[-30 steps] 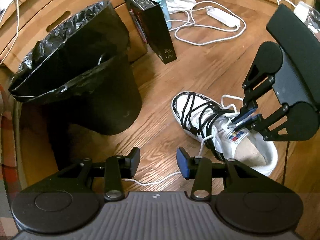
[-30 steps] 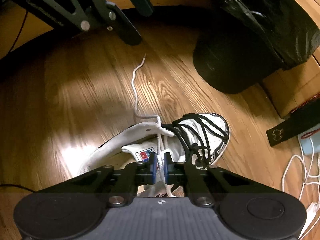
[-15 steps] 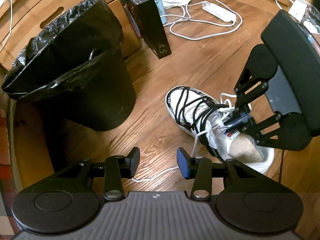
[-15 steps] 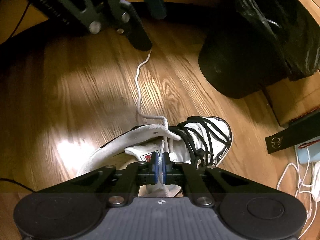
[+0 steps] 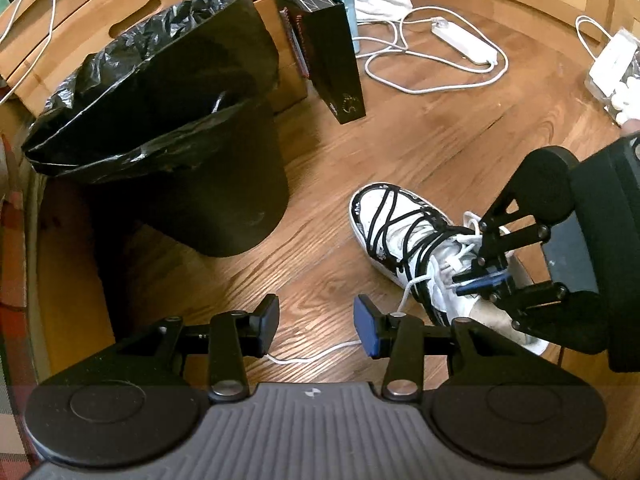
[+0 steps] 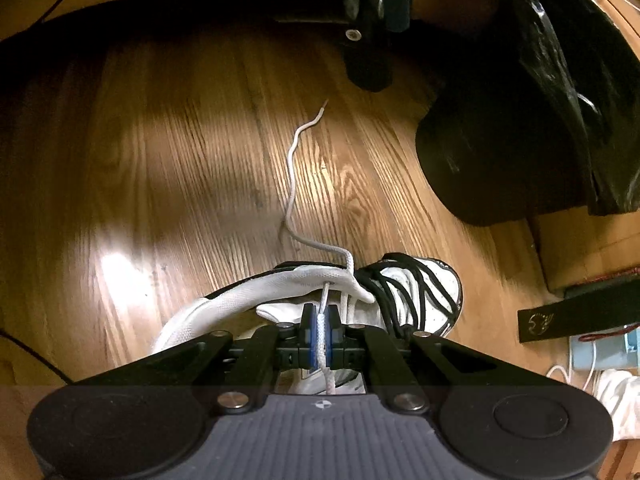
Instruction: Lace up shoes with both hands
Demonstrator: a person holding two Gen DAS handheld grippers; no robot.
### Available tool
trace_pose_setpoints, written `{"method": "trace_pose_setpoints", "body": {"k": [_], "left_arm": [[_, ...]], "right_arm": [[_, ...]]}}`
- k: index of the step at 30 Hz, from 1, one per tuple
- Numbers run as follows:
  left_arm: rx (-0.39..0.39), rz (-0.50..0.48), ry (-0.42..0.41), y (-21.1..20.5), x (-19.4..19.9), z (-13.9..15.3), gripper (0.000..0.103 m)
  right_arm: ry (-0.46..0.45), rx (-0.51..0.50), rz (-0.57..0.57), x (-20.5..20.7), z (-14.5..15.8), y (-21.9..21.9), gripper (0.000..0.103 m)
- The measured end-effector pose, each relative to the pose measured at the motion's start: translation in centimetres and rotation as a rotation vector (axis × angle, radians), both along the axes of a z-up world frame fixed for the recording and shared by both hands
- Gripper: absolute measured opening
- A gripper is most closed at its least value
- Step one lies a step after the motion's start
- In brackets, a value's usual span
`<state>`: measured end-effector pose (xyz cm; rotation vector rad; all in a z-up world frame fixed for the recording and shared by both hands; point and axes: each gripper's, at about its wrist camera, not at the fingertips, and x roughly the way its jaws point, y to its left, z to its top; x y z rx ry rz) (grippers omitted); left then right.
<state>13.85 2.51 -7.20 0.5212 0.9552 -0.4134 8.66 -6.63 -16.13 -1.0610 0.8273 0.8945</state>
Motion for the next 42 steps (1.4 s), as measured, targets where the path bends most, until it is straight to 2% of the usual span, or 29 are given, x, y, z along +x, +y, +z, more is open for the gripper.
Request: {"method": "trace_pose_setpoints", "body": {"k": [9, 15, 18, 25, 42], "left_arm": [[-0.002, 0.004, -0.003, 0.1, 0.1, 0.0, 0.046], [0.001, 0.001, -0.005, 0.0, 0.1, 0.1, 0.046], [0.003, 0.000, -0.007, 0.0, 0.0, 0.1, 0.046], [0.017, -0.011, -0.011, -0.3, -0.2, 0.0, 0.047], [0.029, -0.006, -0.010, -0.1, 0.0, -0.1, 0.049]], "right_arm": [[-0.030, -0.018, 0.023, -0.2, -0.2, 0.7, 0.004], [-0.021, 0.008, 0.000, 0.0, 0.2, 0.6, 0.004], [-0.041, 0.008, 0.033, -0.5, 0.4, 0.5, 0.004], [-0.095, -0.045, 0.085, -1.2, -0.1, 0.9, 0.004], [-0.097, -0.095, 0.081, -1.0, -0.7, 1.2, 0.004]]}}
